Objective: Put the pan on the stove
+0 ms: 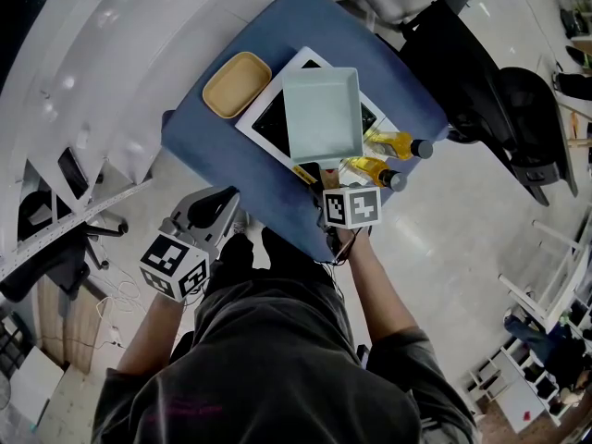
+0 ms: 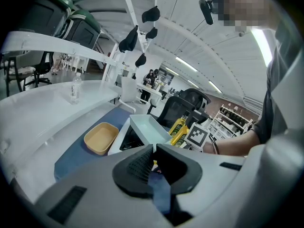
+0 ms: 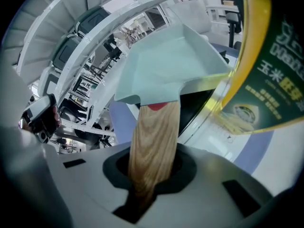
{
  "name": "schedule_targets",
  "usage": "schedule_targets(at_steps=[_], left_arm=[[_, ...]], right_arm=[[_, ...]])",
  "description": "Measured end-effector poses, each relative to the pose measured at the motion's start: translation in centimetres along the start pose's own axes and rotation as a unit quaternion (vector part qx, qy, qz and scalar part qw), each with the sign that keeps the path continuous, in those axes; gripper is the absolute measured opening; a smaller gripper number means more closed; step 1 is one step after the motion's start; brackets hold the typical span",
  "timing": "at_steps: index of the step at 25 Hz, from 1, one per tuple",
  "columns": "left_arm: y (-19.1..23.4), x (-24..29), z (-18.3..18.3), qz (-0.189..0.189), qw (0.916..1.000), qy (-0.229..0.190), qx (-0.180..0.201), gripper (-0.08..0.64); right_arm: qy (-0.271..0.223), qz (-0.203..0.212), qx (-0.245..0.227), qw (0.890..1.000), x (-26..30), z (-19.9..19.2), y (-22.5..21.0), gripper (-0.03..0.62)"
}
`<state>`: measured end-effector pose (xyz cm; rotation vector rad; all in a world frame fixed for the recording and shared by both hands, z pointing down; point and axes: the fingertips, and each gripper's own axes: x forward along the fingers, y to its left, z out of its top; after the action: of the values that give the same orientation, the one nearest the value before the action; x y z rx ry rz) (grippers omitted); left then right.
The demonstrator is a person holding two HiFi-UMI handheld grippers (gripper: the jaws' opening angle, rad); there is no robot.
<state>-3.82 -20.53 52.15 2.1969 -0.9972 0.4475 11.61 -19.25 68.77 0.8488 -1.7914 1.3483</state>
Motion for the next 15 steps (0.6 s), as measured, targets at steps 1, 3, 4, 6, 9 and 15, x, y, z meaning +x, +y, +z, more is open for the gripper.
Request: schedule_targets(at_steps=[1,3,4,6,9,15], left_arm=[[-0.02,0.05,0.03,0.000,1.0000,0.000,0.000,0.023],[0.01,0.13,0.06,0.000,1.0000,0.000,-0.001,0.023],[0.06,0.16,0.04,0.000,1.0000,0.001,-0.001,0.023],[0.17,0.20,0.02,0.000,1.0000,0.002,-0.001,0.023],[0.27,0.28,0.02,-0.001,1.0000,0.003,-0.002,0.022],[0.16,0.61,0.12,-0.006,1.0000,0.005,0.000,0.023]], right_arm=[[0.001,0.000,0.000,1.000,0.06,-0.02,-0.04,0.046],[0.003,0.000,0.001,1.000,0.18,-0.03,-0.07,0.046],[0.003,-0.001,0.001,1.000,0.25,-0.04,-0.07,0.046],[0.004,-0.002,-0.001,1.000,0.37,0.01,-0.08,0.046],[0.008,-0.004,-0.003,1.000,0.44,0.23,-0.07,0.048],[0.013,-0.001,0.007,1.000,0.51,0.32,0.12,0.052]])
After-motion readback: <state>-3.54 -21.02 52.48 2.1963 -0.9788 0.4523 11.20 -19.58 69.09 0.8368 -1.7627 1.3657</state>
